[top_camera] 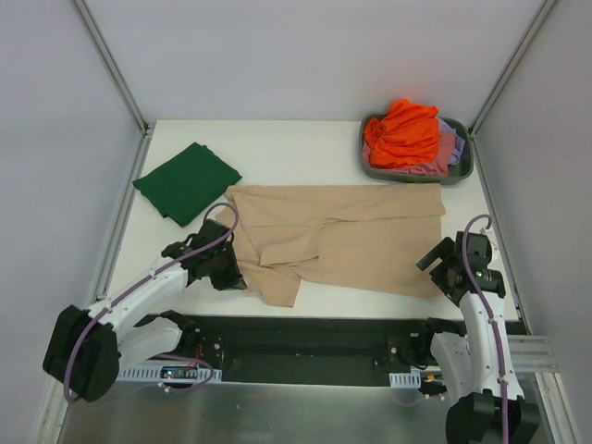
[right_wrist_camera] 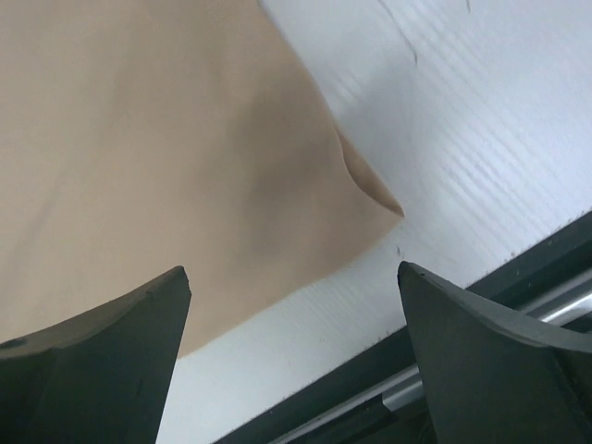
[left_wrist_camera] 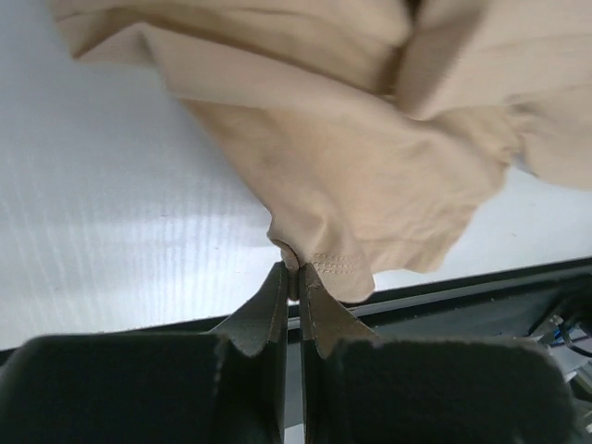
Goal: Fold and stack the t-shirts
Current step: Grap the side of the flattened tshirt closest away from the robot with both arms
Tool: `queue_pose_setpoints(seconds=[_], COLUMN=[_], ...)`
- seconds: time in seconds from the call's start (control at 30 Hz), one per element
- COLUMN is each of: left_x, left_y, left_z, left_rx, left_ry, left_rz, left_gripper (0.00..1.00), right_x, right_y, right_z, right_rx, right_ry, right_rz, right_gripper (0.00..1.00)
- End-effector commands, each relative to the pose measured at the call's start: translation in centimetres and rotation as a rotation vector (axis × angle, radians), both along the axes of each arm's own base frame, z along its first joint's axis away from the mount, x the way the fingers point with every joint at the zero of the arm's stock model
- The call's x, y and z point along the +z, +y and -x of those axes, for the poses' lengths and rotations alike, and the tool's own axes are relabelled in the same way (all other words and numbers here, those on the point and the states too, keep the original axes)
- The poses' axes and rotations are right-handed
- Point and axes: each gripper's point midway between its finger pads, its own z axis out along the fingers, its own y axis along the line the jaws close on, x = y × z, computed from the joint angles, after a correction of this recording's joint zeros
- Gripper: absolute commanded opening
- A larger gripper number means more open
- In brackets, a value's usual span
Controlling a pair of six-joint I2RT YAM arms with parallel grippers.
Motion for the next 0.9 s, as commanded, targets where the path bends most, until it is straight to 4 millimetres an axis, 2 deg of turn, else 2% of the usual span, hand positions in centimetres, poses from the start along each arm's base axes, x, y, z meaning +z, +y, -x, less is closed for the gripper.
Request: queue_pose_setpoints(seconds=[0.0,0.13,0.3,0.43,0.63,0.73,0.87], left_x=[2.0,3.0,3.2,3.1,3.5,4.3,5.1], left_y=[-1.5,-2.2,-2.8,-3.3,-3.7,-3.7,-3.6], left_z=[-0.4,-0.5,-0.8,-1.1,-1.7,-2.6,-3.6], left_rx=[-0.101,-0.114,-0.131,-0.144,-0.130,-0.120,-0.095], left_ry=[-0.150,-0.199,-0.195,-0.197,-0.206,-0.242,-0.265], left_rz=[0.121,0.179,0.204,0.222,0.243,0.245,0.259], left_gripper=[0.00,0.00,0.00,0.00,0.00,0.00,0.00], right_x=[-1.8,-2.4,-4.0,-4.8,-4.8,-4.7,-5.0], right_y=[1.9,2.9,2.0,1.1,0.0,-0.1,-0.7], right_z=[3.0,3.1,3.8,2.9,0.7,-0.2,-0.7], right_rx=[-0.074,-0.129,-0.192,-0.215,-0.216,-0.202,-0.196], right_ry=[0.088,0.086,0.126,0.103,0.032,0.005,0.003], right_rz=[-0.121,-0.196,-0.160,-0.125,-0.077,-0.074,-0.043], right_gripper=[0.96,0.96,0.97,0.99,0.88,0.81,0.77])
